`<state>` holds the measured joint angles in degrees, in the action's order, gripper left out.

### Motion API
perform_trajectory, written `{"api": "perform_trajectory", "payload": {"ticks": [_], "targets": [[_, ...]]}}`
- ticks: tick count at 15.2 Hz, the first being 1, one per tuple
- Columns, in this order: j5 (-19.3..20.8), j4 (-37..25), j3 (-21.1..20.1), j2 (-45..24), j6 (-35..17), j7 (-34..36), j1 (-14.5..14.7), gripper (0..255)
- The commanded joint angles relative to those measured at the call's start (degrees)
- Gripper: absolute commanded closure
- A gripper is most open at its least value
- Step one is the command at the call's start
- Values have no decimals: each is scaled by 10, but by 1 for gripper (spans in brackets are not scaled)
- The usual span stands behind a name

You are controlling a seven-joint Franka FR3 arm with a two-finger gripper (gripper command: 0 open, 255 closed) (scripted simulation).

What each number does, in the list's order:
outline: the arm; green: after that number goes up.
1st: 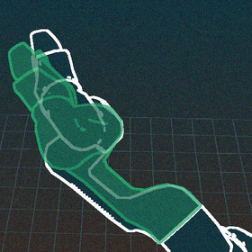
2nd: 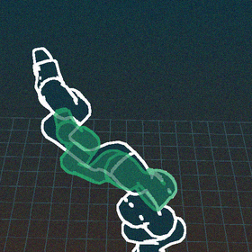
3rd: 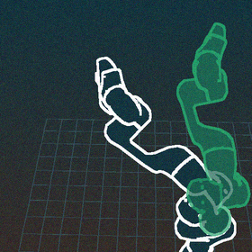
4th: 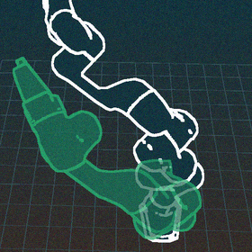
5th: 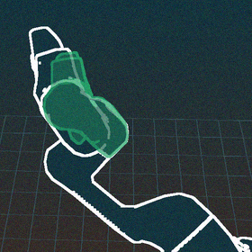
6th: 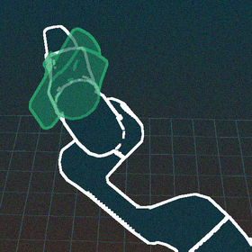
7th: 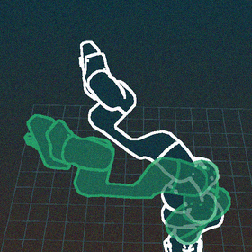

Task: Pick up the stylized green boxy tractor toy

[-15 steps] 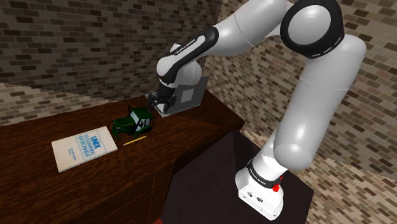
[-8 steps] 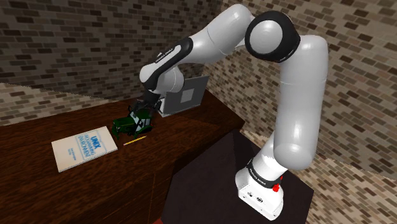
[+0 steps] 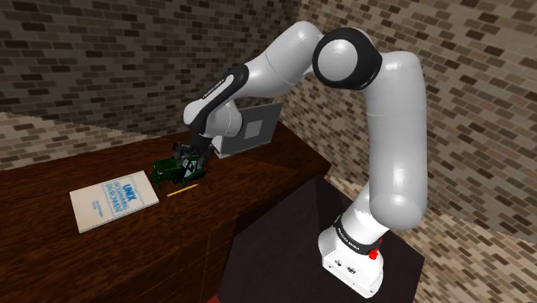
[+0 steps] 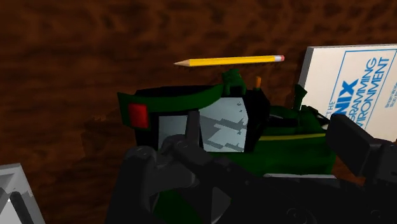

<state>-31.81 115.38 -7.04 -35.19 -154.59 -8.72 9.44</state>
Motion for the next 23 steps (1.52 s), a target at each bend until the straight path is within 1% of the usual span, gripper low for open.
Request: {"api": "perform_trajectory", "payload": {"ticks": [1,2,3,12,23], "targets": [[-2,-1,-1,-5,-4,-4,-2,0],[-2,-1,-1,-5,-4,-4,-2,0],[-2,-1,-1,-5,-4,-5,-3,255],[-2,-1,-1,-5,-4,-4,-2,255],[20,18,16,70,50,31,9,255]]}}
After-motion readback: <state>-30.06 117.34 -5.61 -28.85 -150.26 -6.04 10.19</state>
